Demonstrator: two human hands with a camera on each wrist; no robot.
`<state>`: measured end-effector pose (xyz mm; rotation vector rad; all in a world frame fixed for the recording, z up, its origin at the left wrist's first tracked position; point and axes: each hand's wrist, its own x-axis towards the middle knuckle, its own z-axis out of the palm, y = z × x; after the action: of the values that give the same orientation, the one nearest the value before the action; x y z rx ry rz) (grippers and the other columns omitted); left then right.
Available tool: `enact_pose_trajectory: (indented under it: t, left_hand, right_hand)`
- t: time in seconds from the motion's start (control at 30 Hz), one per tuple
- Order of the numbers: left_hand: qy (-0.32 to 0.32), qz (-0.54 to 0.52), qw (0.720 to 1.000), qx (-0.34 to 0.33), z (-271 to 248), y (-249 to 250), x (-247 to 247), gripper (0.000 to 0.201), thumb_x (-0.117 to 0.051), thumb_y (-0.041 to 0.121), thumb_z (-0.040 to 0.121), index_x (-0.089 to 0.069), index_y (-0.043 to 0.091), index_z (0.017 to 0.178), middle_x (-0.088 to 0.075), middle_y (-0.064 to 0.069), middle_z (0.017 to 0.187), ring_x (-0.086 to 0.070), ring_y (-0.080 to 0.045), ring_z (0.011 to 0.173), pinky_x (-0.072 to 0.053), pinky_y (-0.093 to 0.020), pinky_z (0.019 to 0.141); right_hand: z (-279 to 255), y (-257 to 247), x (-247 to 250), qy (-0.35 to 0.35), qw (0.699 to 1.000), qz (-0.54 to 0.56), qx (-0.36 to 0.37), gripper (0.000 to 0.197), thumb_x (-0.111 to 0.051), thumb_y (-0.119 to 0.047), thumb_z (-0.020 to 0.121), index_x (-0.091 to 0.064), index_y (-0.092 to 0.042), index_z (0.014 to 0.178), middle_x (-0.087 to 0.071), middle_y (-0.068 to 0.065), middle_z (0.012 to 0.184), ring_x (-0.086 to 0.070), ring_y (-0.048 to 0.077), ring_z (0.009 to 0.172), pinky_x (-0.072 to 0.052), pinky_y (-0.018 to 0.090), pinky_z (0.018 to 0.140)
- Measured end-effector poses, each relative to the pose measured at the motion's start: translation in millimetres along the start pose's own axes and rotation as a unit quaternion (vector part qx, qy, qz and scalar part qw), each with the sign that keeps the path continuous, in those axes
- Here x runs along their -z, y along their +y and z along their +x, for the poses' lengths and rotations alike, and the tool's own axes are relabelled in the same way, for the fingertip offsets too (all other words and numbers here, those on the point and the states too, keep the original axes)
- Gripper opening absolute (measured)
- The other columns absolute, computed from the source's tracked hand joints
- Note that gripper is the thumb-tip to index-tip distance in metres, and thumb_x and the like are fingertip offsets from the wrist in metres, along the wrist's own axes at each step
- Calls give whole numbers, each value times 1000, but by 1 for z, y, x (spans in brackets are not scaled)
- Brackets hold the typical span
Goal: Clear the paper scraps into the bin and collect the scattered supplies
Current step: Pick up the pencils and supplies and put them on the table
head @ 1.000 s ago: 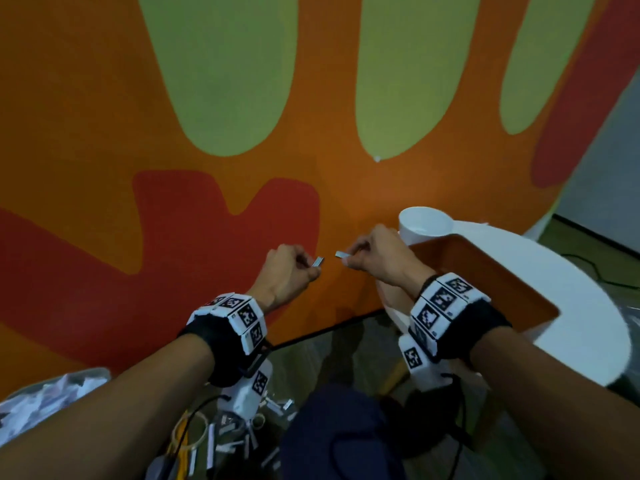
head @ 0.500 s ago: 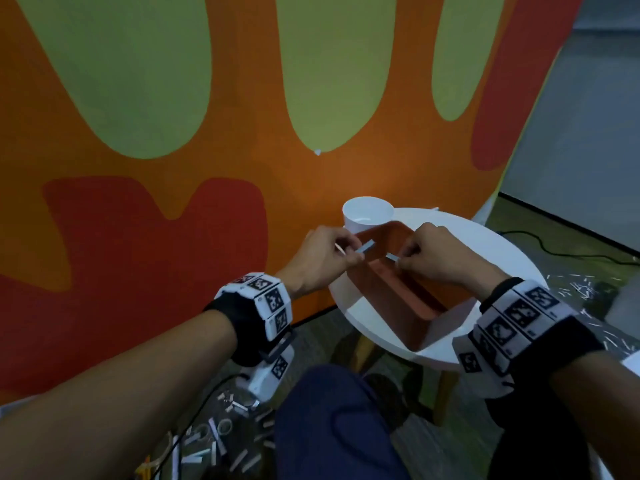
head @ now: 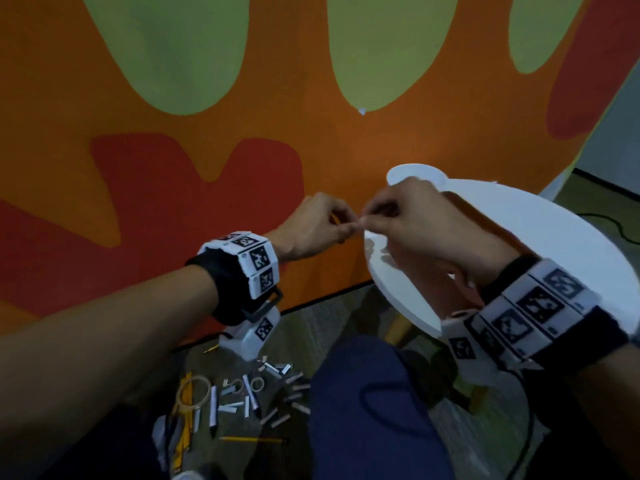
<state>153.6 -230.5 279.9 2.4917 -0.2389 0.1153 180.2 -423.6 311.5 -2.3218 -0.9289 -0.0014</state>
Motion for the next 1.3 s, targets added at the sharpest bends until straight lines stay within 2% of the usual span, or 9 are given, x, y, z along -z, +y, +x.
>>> enact_pose_trajectory:
  t: [0.2, 0.3, 0.5, 0.67, 0.8, 0.93, 1.1, 1.23, 1.3]
  left_hand:
    - [-96, 68, 989, 88, -62, -89, 34, 10, -66, 14, 92, -74, 13, 87, -69, 10, 67, -61, 4, 52, -41, -8, 52]
    - [-96, 56, 985, 132, -91, -134, 31, 9, -66, 11, 92, -75, 10, 88, -67, 15, 63, -59, 5, 51, -41, -6, 52]
    - [-110, -14, 969, 220, -132, -223, -19, 11, -66, 12, 92, -75, 15, 87, -71, 8, 68, -61, 3, 54, -47, -15, 57]
    - [-140, -50, 949, 277, -164, -272, -73, 15, -63, 10, 93, -77, 13, 89, -73, 5, 78, -67, -3, 71, -53, -22, 69]
    - [-164, -68, 932, 315, -177, -302, -110, 16, -61, 7, 90, -77, 11, 88, -75, -7, 93, -70, -22, 90, -58, -39, 83]
    - [-188, -38, 924, 331, -187, -319, -140, 20, -58, 11, 87, -78, 14, 87, -76, -3, 91, -70, -14, 85, -57, -31, 75]
    - [-172, -32, 920, 351, -199, -334, -178, 23, -58, 6, 84, -79, 13, 88, -76, -4, 93, -70, -17, 89, -53, -26, 74]
    - [-157, -51, 915, 367, -211, -344, -216, 20, -61, 6, 85, -79, 12, 94, -75, -10, 100, -70, -24, 99, -51, -26, 82]
    - [-178, -50, 916, 356, -215, -345, -231, 18, -67, 9, 86, -78, 11, 100, -74, -11, 104, -68, -27, 102, -53, -31, 88]
  right_hand:
    - [56, -23, -105, -194, 980, 16, 42, 8, -72, -26, 89, -77, -19, 89, -67, -10, 70, -59, -3, 59, -46, 19, 54]
    - [77, -11, -157, -266, 963, 35, 4, 8, -70, -18, 90, -75, -11, 88, -72, 5, 73, -64, 10, 59, -56, 32, 58]
    - [106, 15, -251, -411, 910, -24, -52, 15, -70, -20, 90, -74, -6, 87, -74, 17, 80, -69, 29, 69, -58, 39, 62]
    - [109, 32, -310, -486, 867, -52, -94, 25, -70, -22, 91, -73, 1, 99, -71, 20, 80, -62, 27, 67, -59, 49, 73]
    - [107, 47, -348, -496, 855, -43, -144, 36, -71, -24, 90, -66, 10, 100, -61, 24, 73, -53, 28, 63, -53, 40, 61]
    - [83, 59, -388, -479, 861, -40, -164, 13, -63, -13, 94, -56, -14, 82, -41, 6, 61, -34, 17, 50, -35, 34, 56]
    - [48, 86, -440, -493, 852, -53, -166, 26, -64, -15, 92, -68, 8, 102, -56, 10, 71, -54, 17, 57, -42, 29, 53]
    - [25, 102, -460, -488, 858, -98, -126, 24, -58, -16, 95, -68, 0, 110, -64, 15, 108, -62, 30, 102, -49, 35, 80]
    - [17, 112, -467, -492, 857, -97, -117, 19, -61, -11, 92, -72, 2, 101, -68, 16, 104, -65, 29, 101, -51, 32, 82]
